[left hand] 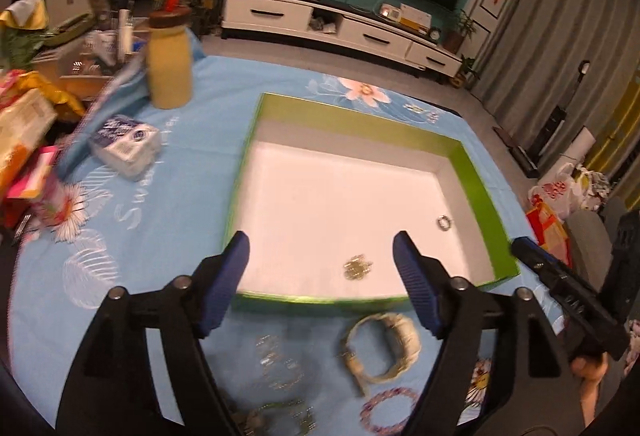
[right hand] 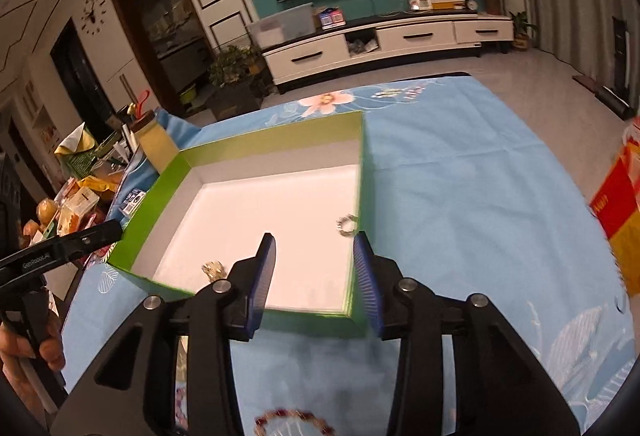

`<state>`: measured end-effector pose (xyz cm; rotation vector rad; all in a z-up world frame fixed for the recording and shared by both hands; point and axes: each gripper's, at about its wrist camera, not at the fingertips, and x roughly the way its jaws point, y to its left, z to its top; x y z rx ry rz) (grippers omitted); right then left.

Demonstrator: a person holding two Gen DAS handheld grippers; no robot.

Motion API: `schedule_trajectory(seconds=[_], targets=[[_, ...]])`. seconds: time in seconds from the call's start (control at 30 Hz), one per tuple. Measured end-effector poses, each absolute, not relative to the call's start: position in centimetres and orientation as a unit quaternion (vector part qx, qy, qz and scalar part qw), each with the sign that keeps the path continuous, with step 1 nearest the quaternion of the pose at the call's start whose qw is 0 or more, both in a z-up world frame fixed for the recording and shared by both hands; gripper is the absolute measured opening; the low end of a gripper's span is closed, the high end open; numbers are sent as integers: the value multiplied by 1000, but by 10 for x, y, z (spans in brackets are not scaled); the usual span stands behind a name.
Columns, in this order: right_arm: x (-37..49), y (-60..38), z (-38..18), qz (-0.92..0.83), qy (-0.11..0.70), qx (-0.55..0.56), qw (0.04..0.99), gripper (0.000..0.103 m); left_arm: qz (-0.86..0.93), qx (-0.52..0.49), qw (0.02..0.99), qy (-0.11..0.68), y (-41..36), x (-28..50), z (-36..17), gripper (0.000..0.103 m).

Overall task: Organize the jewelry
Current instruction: 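Withdraw both tools from the box back over the jewelry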

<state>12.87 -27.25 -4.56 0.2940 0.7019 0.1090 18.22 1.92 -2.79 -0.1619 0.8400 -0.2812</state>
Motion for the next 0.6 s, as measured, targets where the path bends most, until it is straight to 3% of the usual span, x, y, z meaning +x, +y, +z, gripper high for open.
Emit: schedule_trajectory(seconds=[0.17, 0.6], targets=[[101, -291, -43, 42, 340, 156, 926, 41, -95, -59, 907, 407, 46, 158, -26, 89], [59, -283, -55, 57, 374, 151, 913, 42, -70, -55, 897, 433, 84, 94, -40, 89]])
